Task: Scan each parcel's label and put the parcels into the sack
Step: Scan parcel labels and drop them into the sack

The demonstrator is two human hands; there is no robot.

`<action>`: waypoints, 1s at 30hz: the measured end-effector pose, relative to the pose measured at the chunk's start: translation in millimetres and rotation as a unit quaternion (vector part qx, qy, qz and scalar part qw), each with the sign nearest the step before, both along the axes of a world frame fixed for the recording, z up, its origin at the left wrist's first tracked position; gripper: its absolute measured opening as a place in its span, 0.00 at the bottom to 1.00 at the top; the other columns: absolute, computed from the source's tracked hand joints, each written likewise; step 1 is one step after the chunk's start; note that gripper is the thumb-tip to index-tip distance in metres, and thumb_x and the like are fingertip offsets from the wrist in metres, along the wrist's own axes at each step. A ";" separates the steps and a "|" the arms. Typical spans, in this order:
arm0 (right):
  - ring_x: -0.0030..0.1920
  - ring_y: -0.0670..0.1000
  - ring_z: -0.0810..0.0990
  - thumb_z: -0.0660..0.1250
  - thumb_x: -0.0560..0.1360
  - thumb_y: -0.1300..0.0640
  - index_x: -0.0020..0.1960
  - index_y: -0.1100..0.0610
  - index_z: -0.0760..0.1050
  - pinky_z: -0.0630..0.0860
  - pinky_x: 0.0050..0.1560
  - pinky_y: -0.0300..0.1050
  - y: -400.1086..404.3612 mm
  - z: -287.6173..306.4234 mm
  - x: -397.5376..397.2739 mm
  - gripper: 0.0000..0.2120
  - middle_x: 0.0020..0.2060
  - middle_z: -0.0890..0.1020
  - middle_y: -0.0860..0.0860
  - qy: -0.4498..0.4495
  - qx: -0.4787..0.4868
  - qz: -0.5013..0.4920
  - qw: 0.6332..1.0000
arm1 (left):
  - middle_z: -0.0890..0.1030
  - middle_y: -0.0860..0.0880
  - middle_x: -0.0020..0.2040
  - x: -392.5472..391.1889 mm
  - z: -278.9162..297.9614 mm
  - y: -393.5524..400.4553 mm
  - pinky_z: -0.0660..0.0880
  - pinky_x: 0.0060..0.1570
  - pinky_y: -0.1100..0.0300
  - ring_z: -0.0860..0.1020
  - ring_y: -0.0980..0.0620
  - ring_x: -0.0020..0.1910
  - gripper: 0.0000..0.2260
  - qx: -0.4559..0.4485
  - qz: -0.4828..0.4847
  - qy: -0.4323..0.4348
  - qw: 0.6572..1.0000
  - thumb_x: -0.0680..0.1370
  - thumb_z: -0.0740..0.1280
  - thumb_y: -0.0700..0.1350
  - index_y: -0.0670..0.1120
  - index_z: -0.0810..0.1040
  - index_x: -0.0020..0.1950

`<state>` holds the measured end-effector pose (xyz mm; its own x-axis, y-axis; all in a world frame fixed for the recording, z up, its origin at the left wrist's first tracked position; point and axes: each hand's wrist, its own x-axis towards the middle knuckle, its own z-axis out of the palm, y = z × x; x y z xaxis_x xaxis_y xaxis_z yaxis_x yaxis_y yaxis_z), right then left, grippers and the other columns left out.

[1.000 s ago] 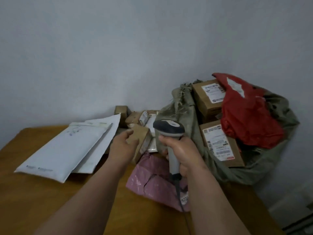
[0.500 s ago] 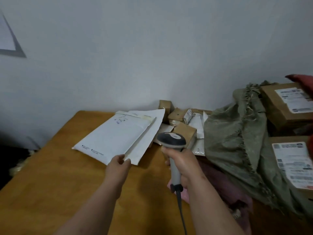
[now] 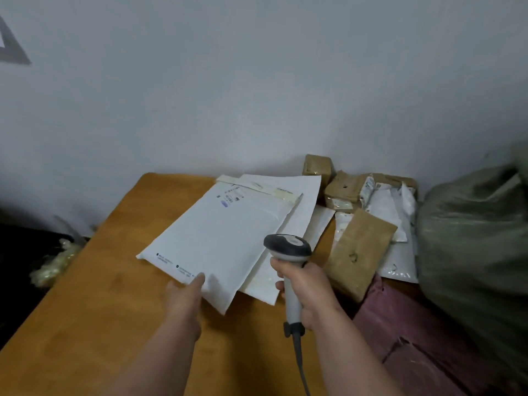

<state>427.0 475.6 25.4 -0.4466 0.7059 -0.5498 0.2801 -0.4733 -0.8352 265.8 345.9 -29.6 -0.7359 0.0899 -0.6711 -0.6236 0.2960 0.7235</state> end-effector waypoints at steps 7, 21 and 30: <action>0.52 0.50 0.82 0.77 0.73 0.51 0.51 0.48 0.77 0.79 0.56 0.49 -0.2 -29.9 -57.0 0.10 0.49 0.83 0.49 -0.023 -0.022 -0.048 0.998 | 0.83 0.44 0.55 -69.8 -32.4 9.4 0.79 0.52 0.45 0.81 0.43 0.53 0.17 0.067 0.076 -0.157 0.982 0.74 0.76 0.46 0.43 0.77 0.60; 0.56 0.52 0.78 0.78 0.72 0.50 0.52 0.46 0.78 0.74 0.63 0.56 -32.4 -21.8 -65.1 0.12 0.53 0.83 0.47 -0.012 -0.027 -0.090 0.996 | 0.85 0.48 0.45 -49.0 -20.5 -5.1 0.74 0.39 0.60 0.78 0.53 0.37 0.07 0.176 0.029 -0.148 0.973 0.80 0.66 0.34 0.44 0.80 0.50; 0.46 0.50 0.80 0.78 0.72 0.53 0.47 0.49 0.77 0.75 0.42 0.48 -83.9 -17.7 18.5 0.10 0.45 0.83 0.47 -0.002 0.006 -0.104 0.995 | 0.84 0.49 0.39 47.5 -10.3 -79.9 0.72 0.34 0.60 0.70 0.55 0.29 0.06 0.118 -0.004 -0.117 0.986 0.79 0.68 0.35 0.45 0.81 0.51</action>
